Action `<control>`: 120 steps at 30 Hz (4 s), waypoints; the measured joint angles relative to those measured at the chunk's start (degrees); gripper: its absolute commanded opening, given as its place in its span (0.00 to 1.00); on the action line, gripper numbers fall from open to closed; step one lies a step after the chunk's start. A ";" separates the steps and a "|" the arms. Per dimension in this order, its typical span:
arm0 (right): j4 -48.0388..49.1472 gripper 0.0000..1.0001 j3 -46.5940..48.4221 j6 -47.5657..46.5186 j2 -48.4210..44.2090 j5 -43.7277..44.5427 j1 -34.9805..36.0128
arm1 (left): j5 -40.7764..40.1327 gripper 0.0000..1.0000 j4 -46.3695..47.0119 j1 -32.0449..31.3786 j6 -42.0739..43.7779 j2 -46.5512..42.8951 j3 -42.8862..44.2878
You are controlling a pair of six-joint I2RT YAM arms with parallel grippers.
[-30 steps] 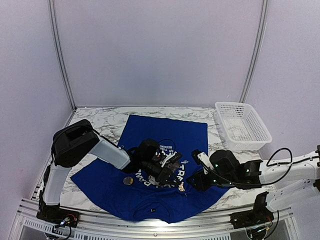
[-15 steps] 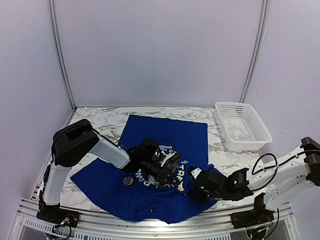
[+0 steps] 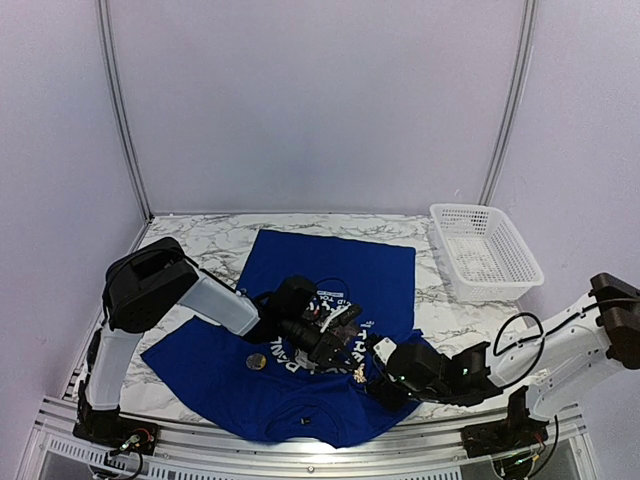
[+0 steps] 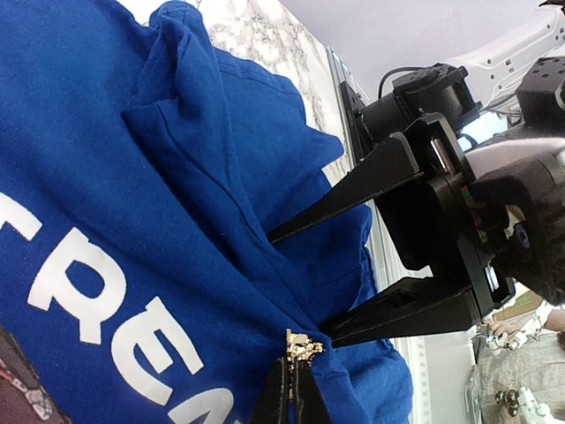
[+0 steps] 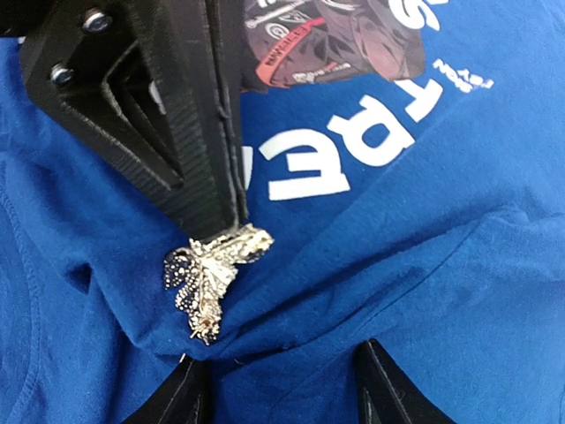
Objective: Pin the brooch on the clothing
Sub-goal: Position the brooch on the flattened clothing.
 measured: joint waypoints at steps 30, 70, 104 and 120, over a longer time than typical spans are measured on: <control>27.63 0.52 -8.59 -13.03 3.45 -19.41 -6.16 | 1.36 0.00 -1.03 0.39 1.03 -0.02 0.15; 27.28 0.40 -9.20 1.92 2.54 -52.94 -28.37 | 0.87 0.00 -2.80 0.42 1.90 -0.39 0.31; 43.50 0.11 -8.09 8.79 14.95 -61.37 -28.61 | 1.38 0.00 -4.15 0.09 -2.34 -1.75 0.68; 46.16 0.00 -8.09 13.92 16.90 -64.37 -29.05 | 1.09 0.30 -3.87 0.09 -3.69 -1.81 0.59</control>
